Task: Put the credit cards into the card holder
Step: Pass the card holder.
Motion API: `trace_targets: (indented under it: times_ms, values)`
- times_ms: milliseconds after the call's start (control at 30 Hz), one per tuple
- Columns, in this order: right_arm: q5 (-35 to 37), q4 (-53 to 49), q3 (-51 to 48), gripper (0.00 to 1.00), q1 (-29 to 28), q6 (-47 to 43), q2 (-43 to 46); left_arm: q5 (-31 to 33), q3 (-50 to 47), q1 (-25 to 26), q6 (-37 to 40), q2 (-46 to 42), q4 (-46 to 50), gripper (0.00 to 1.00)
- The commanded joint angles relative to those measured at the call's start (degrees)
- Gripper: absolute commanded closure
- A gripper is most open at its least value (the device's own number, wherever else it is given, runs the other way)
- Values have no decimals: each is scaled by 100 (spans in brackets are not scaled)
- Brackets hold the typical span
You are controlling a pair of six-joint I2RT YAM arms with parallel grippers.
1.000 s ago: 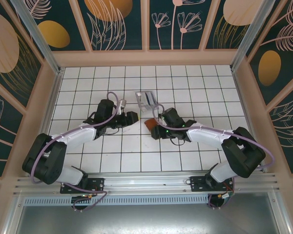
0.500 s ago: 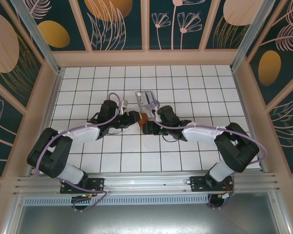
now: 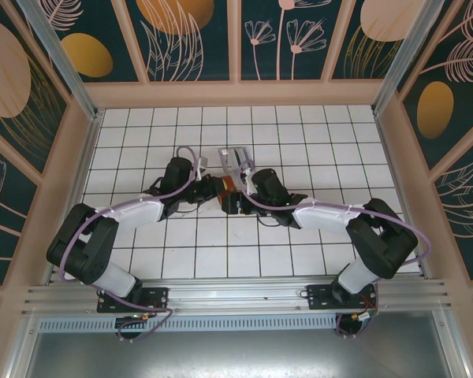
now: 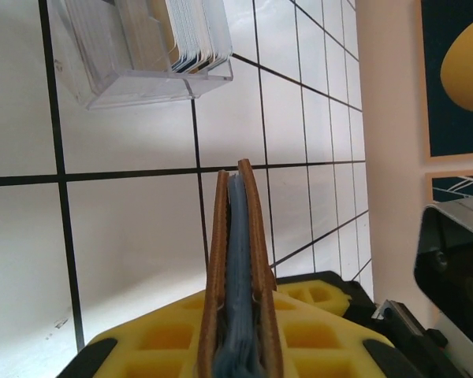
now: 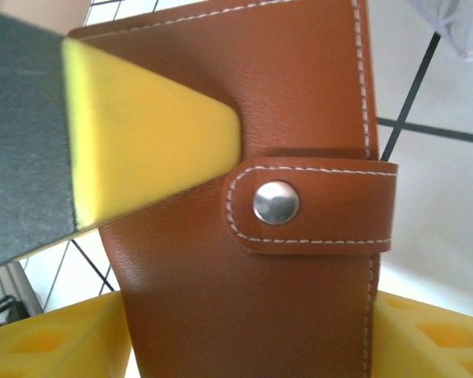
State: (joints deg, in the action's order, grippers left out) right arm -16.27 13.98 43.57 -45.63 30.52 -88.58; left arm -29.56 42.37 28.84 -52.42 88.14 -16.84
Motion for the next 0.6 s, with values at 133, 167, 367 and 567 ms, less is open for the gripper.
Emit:
trace_targets:
  times_ms: [133,167,367,567]
  values:
    - [805,-619,-457,18,39,-1257,1322,-35,581,25,916,-97,906,85]
    - [922,-803,-426,17,89,-1379,1397,-81,613,25,988,-61,979,86]
    - [745,-1264,-63,30,547,-1615,1317,-412,667,25,1098,51,1019,83]
    - [132,-1015,208,31,520,-1587,857,-550,712,25,1020,-14,980,80]
